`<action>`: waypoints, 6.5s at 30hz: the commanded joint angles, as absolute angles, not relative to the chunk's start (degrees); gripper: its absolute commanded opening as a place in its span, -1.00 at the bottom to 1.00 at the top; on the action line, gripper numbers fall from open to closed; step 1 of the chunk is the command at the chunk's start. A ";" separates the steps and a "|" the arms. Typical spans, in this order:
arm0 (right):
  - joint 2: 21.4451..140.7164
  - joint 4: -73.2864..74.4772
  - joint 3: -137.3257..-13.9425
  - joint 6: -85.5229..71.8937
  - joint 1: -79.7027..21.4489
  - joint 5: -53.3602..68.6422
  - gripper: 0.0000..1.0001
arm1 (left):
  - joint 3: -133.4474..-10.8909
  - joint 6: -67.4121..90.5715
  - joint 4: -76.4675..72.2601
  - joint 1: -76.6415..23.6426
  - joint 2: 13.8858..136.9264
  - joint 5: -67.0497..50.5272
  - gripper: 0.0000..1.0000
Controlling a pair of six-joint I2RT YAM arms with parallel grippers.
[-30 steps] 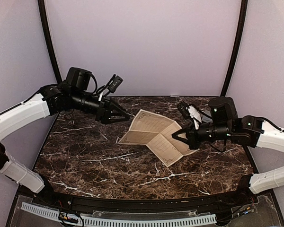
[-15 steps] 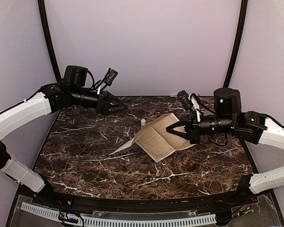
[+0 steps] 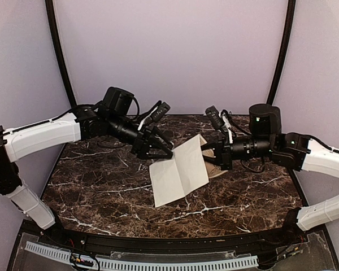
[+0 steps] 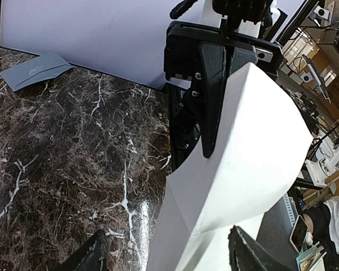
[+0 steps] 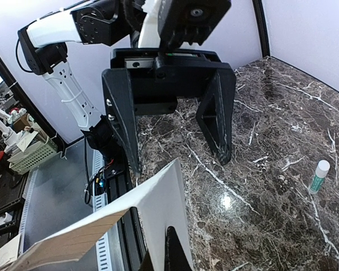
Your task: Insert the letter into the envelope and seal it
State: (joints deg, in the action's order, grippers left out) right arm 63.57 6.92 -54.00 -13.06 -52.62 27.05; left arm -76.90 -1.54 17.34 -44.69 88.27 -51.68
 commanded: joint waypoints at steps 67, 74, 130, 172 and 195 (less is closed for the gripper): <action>61.61 12.30 -55.62 -12.35 -46.31 29.86 -1.00 | -75.35 -5.80 20.15 -44.68 90.33 -55.04 -0.15; 61.77 12.97 -55.99 -12.25 -46.10 30.87 -0.91 | -75.22 -5.71 19.55 -44.03 90.66 -54.66 -0.99; 76.59 -4.69 -52.74 -20.27 -49.04 45.60 -1.00 | -71.42 -4.17 13.07 -43.98 87.07 -56.89 -0.91; 77.26 3.64 -54.57 -16.39 -50.27 42.70 -0.58 | -71.91 -3.07 13.37 -42.97 88.35 -56.32 -1.00; 73.68 0.71 -49.47 -20.02 -49.93 38.64 -1.00 | -72.33 -3.13 14.49 -40.78 86.08 -56.52 -0.85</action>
State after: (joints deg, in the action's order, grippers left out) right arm 73.97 3.88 -49.89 -19.33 -49.82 40.47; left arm -71.24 -3.81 15.14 -40.86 88.92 -55.61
